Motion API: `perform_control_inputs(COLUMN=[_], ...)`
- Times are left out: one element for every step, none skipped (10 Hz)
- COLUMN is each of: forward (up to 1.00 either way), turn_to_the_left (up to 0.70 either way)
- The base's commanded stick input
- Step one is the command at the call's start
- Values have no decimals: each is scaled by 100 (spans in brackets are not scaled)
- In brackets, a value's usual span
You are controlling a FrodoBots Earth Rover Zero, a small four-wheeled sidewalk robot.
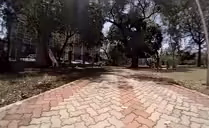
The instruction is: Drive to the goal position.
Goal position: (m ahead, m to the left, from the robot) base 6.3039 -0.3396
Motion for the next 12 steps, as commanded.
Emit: perform_control_inputs(forward=[0,0,0,50,84,100,100,100,100,100,100,100], turn_to_the_left=[0,0,0,0,0,-4,-11,-19,-26,-32,-32,-32])
